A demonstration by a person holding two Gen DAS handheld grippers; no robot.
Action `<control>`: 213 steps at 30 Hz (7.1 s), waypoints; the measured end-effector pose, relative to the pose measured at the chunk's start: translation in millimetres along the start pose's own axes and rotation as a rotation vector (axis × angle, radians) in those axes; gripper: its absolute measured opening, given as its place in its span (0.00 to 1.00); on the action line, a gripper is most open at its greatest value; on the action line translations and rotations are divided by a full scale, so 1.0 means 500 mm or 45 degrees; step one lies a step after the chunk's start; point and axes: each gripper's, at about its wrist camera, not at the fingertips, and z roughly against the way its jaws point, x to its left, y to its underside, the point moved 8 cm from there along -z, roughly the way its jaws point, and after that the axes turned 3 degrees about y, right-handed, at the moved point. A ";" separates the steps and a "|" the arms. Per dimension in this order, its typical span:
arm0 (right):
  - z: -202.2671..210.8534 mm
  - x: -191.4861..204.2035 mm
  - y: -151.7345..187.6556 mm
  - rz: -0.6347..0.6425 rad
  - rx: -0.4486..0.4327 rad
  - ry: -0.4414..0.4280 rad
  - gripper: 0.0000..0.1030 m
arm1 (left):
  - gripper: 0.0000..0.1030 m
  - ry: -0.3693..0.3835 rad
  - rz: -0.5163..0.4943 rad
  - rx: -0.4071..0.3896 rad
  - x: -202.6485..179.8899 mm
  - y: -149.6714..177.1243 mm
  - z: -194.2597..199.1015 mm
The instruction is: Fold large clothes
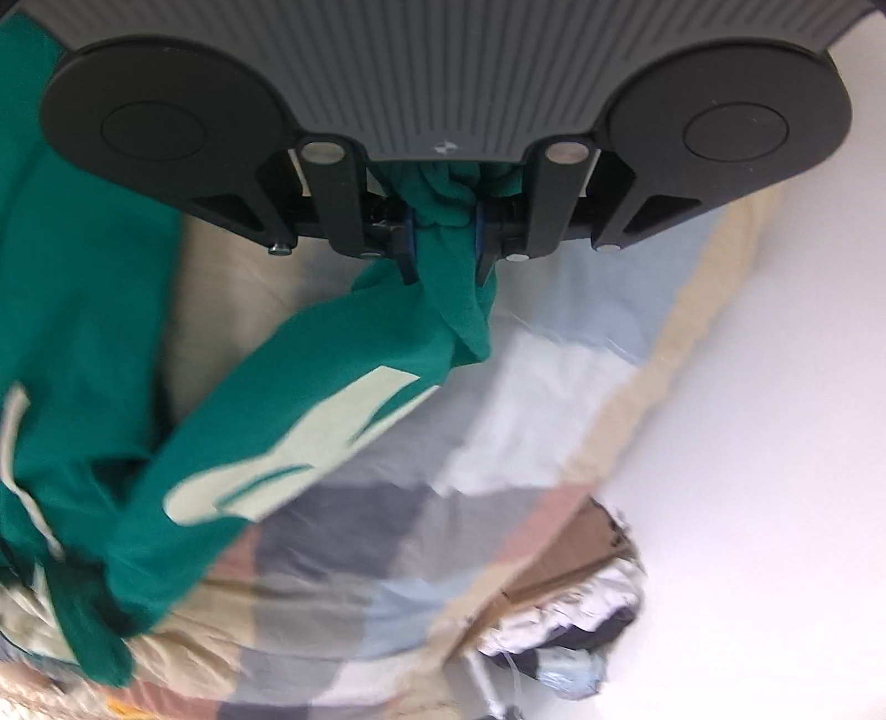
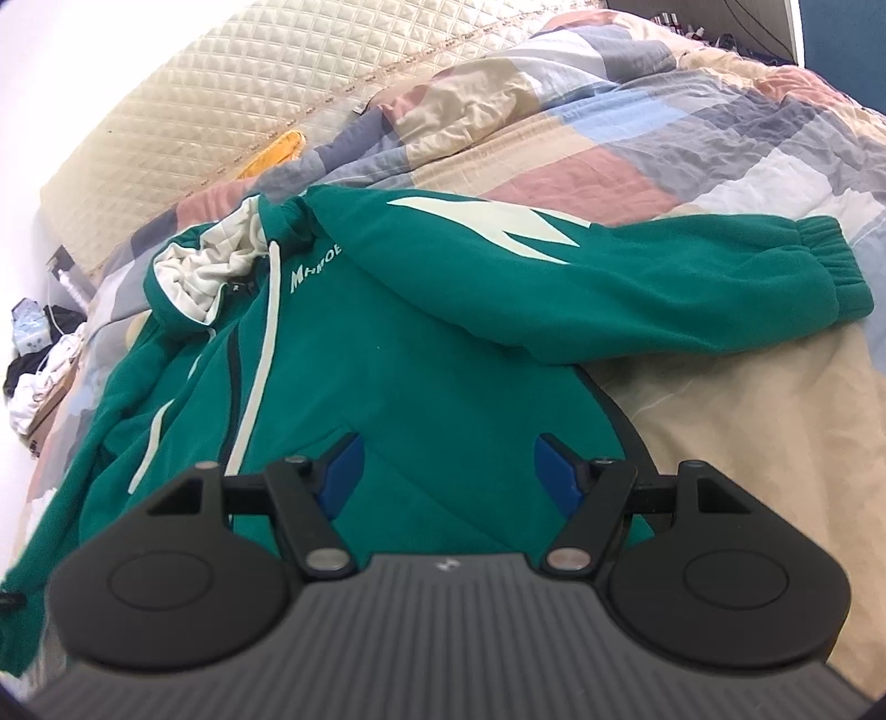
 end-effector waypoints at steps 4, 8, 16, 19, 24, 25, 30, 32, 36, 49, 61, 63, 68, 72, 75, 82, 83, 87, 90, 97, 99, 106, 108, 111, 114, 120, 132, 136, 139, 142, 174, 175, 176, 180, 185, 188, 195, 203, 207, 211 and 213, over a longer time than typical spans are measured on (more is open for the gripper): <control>-0.012 0.006 -0.005 0.017 -0.012 0.021 0.68 | 0.20 -0.102 0.007 -0.067 0.067 -0.078 -0.009; -0.023 0.012 -0.007 0.056 -0.017 0.040 0.68 | 0.20 -0.175 0.052 -0.139 0.128 -0.157 -0.025; -0.039 0.030 -0.009 0.152 -0.033 0.069 0.68 | 0.21 -0.125 0.294 -0.066 0.164 -0.167 -0.139; -0.049 0.031 -0.014 0.145 -0.038 0.077 0.68 | 0.22 -0.050 0.417 -0.039 0.159 -0.127 -0.171; -0.065 0.032 -0.020 0.139 -0.035 0.082 0.68 | 0.57 0.072 0.544 -0.028 0.140 -0.081 -0.146; -0.065 0.036 -0.021 0.160 -0.037 0.080 0.68 | 0.59 0.084 0.530 -0.034 0.135 -0.078 -0.132; -0.041 0.053 -0.027 0.207 -0.076 0.050 0.68 | 0.62 0.156 0.420 -0.106 0.092 -0.082 -0.031; -0.025 0.053 -0.028 0.197 -0.084 0.022 0.68 | 0.62 0.207 0.377 -0.139 0.061 -0.093 0.017; -0.002 0.042 -0.028 0.146 -0.081 -0.005 0.68 | 0.63 0.383 0.383 -0.214 -0.027 -0.120 0.121; 0.051 -0.049 -0.048 -0.039 -0.116 0.002 0.68 | 0.65 0.898 0.264 -0.211 -0.441 -0.068 0.369; 0.009 -0.102 -0.112 -0.143 -0.185 0.023 0.69 | 0.66 0.873 0.013 -0.137 -0.561 0.117 0.279; -0.006 -0.117 -0.123 -0.169 -0.180 0.044 0.86 | 0.66 0.877 0.013 -0.123 -0.553 0.126 0.256; -0.068 -0.178 -0.131 -0.460 -0.106 -0.027 0.89 | 0.66 0.906 0.095 -0.102 -0.516 0.127 0.224; -0.127 -0.233 -0.130 -0.659 -0.060 -0.063 0.90 | 0.66 0.911 0.190 -0.088 -0.489 0.122 0.212; -0.159 -0.247 -0.140 -0.713 -0.067 -0.109 0.92 | 0.69 0.856 0.195 -0.122 -0.471 0.109 0.212; -0.208 -0.226 -0.155 -0.441 -0.045 0.052 0.90 | 0.70 0.901 0.379 -0.090 -0.447 0.092 0.182; -0.216 -0.213 -0.153 -0.350 -0.028 0.100 0.90 | 0.70 0.897 0.384 -0.077 -0.448 0.092 0.174; -0.220 -0.175 -0.161 -0.169 -0.032 0.177 0.88 | 0.70 0.873 0.422 -0.020 -0.450 0.094 0.138; -0.206 -0.184 -0.173 -0.128 -0.064 0.223 0.87 | 0.70 0.871 0.456 0.008 -0.450 0.097 0.122; -0.106 -0.288 -0.207 -0.173 -0.314 0.641 0.87 | 0.72 0.904 0.418 -0.015 -0.475 0.104 0.130; -0.071 -0.308 -0.220 -0.086 -0.393 0.796 0.87 | 0.72 0.910 0.393 -0.019 -0.484 0.112 0.137; -0.031 -0.381 -0.201 -0.134 -0.318 0.891 0.87 | 0.72 0.906 0.383 -0.044 -0.482 0.117 0.149; -0.035 -0.408 -0.180 -0.283 -0.252 0.832 0.87 | 0.72 0.892 0.393 -0.055 -0.473 0.118 0.151; -0.060 -0.400 -0.149 -0.377 -0.155 0.752 0.87 | 0.72 0.870 0.404 -0.044 -0.464 0.125 0.147; -0.081 -0.387 -0.130 -0.422 -0.104 0.683 0.89 | 0.72 0.854 0.405 -0.029 -0.460 0.131 0.140; -0.075 -0.374 -0.137 -0.375 -0.112 0.649 0.43 | 0.72 0.815 0.390 -0.035 -0.461 0.137 0.135; -0.029 -0.328 -0.198 -0.277 -0.256 0.553 0.26 | 0.72 0.774 0.319 -0.057 -0.473 0.146 0.133; 0.009 -0.354 -0.252 -0.287 -0.365 0.583 0.25 | 0.72 0.774 0.321 -0.057 -0.473 0.143 0.134; 0.033 -0.376 -0.305 -0.271 -0.472 0.602 0.25 | 0.72 0.760 0.362 -0.090 -0.458 0.138 0.137; 0.046 -0.398 -0.364 -0.187 -0.558 0.663 0.25 | 0.72 0.727 0.378 -0.117 -0.442 0.129 0.137; 0.015 -0.408 -0.253 -0.580 -0.494 0.509 0.63 | 0.72 0.674 0.430 -0.073 -0.417 0.073 0.083; 0.022 -0.384 -0.243 -0.566 -0.458 0.453 0.64 | 0.72 0.685 0.445 -0.071 -0.410 0.072 0.088; 0.023 -0.360 -0.230 -0.549 -0.407 0.407 0.64 | 0.72 0.687 0.458 -0.067 -0.402 0.073 0.092; 0.016 -0.277 -0.159 -0.484 -0.140 0.189 0.64 | 0.72 0.645 0.486 -0.038 -0.353 0.085 0.107; -0.001 -0.224 -0.061 -0.473 0.157 0.028 0.71 | 0.73 0.563 0.593 -0.006 -0.257 0.114 0.113; -0.011 -0.213 -0.028 -0.495 0.252 -0.017 0.78 | 0.73 0.559 0.695 0.018 -0.204 0.132 0.111; -0.037 -0.212 -0.015 -0.505 0.301 -0.047 0.78 | 0.73 0.523 0.869 0.133 -0.160 0.186 0.065; -0.045 -0.178 0.026 -0.457 0.411 -0.129 0.78 | 0.72 0.603 0.809 0.162 -0.203 0.208 0.061; -0.037 -0.156 0.036 -0.396 0.431 -0.168 0.59 | 0.54 0.628 0.774 0.137 -0.223 0.206 0.075; -0.027 -0.151 0.043 -0.275 0.412 -0.043 0.21 | 0.21 0.583 0.694 0.137 -0.237 0.206 0.083; -0.020 -0.141 0.041 -0.226 0.399 -0.051 0.14 | 0.13 0.573 0.644 0.113 -0.239 0.201 0.094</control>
